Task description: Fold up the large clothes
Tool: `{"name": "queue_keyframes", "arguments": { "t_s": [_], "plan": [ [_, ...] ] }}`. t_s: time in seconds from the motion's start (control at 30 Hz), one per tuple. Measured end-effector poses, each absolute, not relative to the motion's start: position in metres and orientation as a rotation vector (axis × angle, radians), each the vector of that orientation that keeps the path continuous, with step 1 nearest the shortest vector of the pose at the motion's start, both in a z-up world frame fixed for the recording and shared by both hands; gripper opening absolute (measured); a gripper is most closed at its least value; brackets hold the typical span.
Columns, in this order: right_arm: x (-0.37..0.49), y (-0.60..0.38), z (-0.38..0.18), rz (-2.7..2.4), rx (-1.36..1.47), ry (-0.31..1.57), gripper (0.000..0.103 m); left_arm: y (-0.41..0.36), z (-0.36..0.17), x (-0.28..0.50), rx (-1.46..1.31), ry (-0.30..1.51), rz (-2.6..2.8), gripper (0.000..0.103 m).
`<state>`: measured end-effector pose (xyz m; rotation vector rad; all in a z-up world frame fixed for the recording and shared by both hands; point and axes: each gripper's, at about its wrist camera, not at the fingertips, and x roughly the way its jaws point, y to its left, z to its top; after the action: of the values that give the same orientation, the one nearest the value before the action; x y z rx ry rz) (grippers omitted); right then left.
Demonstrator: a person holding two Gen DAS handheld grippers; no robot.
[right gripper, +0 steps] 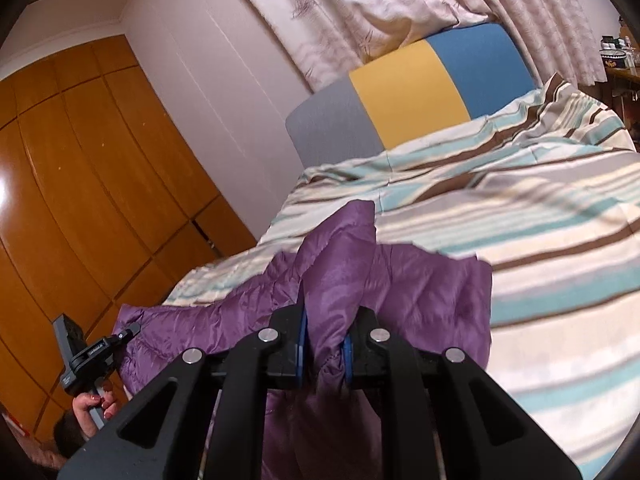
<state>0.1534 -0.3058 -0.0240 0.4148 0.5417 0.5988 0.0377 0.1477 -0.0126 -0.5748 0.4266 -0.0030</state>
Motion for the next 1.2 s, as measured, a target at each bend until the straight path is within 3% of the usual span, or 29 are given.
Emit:
{"name": "queue_keyframes", "arguments": {
  "t_s": [0.53,1.2],
  "plan": [
    [0.255,-0.272,-0.025,0.525,0.347,0.51,0.012,0.161,-0.017,0.133,-0.563,0.375,0.18,0.011],
    [0.344,-0.243,-0.122,0.336,0.238,0.692,0.015,0.164,-0.095,0.202,-0.5,0.532,0.315,0.011]
  ]
}}
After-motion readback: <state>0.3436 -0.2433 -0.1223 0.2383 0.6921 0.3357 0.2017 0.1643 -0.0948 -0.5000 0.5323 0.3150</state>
